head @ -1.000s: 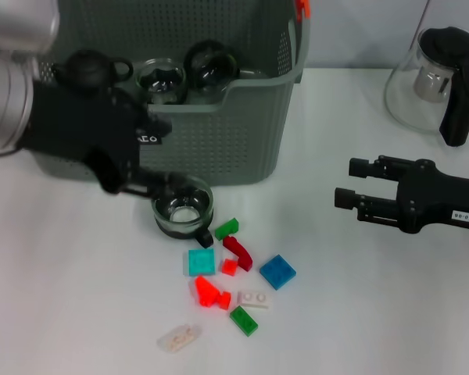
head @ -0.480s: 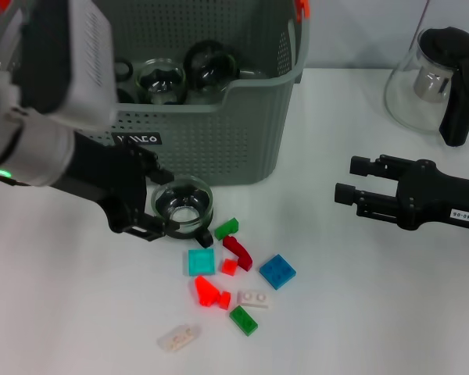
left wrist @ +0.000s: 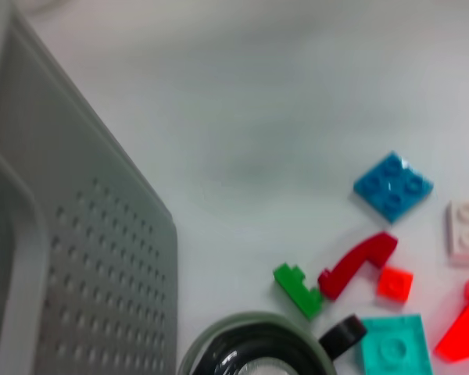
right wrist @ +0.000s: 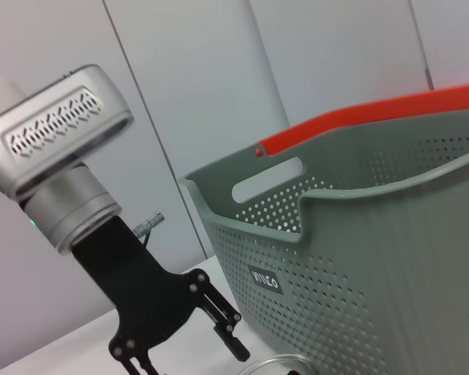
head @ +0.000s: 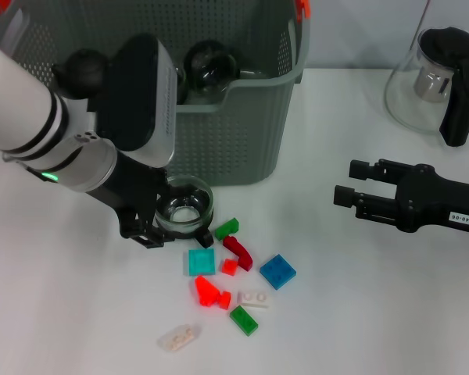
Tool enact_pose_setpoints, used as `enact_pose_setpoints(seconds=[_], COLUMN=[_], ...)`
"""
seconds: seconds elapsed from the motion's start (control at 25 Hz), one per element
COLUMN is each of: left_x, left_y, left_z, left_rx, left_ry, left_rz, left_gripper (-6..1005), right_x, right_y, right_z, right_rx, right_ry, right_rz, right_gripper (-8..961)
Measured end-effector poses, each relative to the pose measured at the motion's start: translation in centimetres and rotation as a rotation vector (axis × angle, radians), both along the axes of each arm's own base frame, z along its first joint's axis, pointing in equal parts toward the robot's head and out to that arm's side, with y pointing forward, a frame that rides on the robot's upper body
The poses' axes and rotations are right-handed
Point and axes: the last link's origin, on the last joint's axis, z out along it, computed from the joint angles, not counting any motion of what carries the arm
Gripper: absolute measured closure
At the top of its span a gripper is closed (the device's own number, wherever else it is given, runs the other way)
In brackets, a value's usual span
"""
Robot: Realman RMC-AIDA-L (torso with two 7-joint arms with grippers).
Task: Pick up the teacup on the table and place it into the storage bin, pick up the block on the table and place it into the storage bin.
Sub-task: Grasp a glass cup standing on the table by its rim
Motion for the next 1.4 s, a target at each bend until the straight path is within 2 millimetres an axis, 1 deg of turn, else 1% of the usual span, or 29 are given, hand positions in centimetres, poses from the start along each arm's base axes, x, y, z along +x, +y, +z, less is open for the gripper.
enact_pose_setpoints(seconds=[0.24,0.44,0.72,1.24,1.4], left_x=[0.3,0.2,-0.1,-0.9,-1.1], left_y=[0.4,0.7,1.1,0.9,0.8], left_z=[-0.7,-1.8,-2.5,-3.9,-4.0], left_rx=[-0.022,-0.025,-0.033,-0.054,-0.056], left_ry=[0.029,0.064,0.091,0.166,0.174], left_rz=[-0.038,-0.075,-0.092,-0.124,-0.122], left_gripper=[323,323,324,324,323], right_x=[0.3,0.4,0.3,0.4,0.4], right_y=[-0.2,-0.3,-0.4,-0.6,-0.6], right_z=[0.0,-0.1,-0.3,-0.5,-0.5], right_rx=[0.006,0.007,0.003,0.002,0.003], right_ry=[0.006,0.015,0.021,0.027,0.026], right_rz=[-0.017,-0.026,-0.028,-0.034,-0.035], right_gripper=[242,239,241,241,240])
